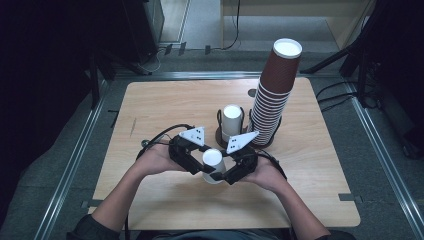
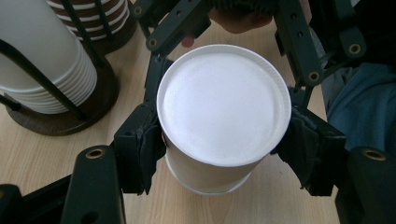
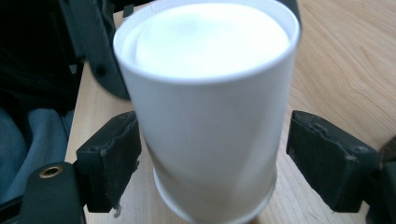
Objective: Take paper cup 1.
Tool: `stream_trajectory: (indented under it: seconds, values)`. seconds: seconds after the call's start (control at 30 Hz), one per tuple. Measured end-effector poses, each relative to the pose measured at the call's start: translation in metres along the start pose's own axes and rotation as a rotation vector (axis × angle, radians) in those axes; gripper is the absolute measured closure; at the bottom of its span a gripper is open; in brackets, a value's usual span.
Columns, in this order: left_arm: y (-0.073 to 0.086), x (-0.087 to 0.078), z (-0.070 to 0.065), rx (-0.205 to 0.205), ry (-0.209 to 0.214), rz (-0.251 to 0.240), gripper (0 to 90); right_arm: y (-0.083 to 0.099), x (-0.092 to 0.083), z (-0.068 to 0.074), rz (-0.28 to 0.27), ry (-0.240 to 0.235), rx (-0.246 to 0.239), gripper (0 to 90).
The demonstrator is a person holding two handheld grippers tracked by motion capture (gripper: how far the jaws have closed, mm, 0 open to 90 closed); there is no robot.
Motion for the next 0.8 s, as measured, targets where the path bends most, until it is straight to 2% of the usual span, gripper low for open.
stream_trajectory:
  seconds: [0.13, 0.27, 0.43, 0.57, 0.63, 0.7, 0.8]
  values:
    - [-0.001, 0.001, -0.001, 0.013, -0.001, -0.002, 33.6, -0.001, 0.004, 0.0, 0.009, -0.01, -0.01, 23.5]
    - [0.0, 0.002, 0.0, -0.007, 0.008, -0.003, 33.8, -0.002, 0.004, 0.001, 0.011, -0.006, -0.036, 27.0]
    - [0.0, 0.002, 0.002, -0.022, 0.007, 0.018, 32.0, -0.001, 0.003, 0.002, 0.027, -0.008, -0.028, 27.8]
    - [0.0, -0.001, 0.003, -0.045, -0.009, -0.003, 21.5, 0.0, 0.002, 0.0, 0.028, 0.0, -0.034, 28.2]
    - [0.0, -0.004, 0.004, -0.058, -0.014, -0.016, 19.2, 0.001, 0.001, -0.001, 0.03, 0.009, -0.041, 28.3]
    - [0.001, -0.008, 0.006, -0.081, 0.001, -0.043, 18.0, 0.002, -0.001, -0.001, 0.034, 0.012, -0.031, 28.4]
    - [0.004, -0.012, 0.009, -0.098, -0.004, -0.053, 18.2, 0.003, -0.005, -0.003, 0.032, 0.03, -0.028, 28.5]
Point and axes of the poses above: each handheld gripper's, and its own axes: x roughly forward along the jaws, y roughly out of its underside, z roughly to its left, the point moved 2 cm from there along x, roughly forward along the jaws, and after that the axes turned 11 degrees about -x, right-handed, at the moved point
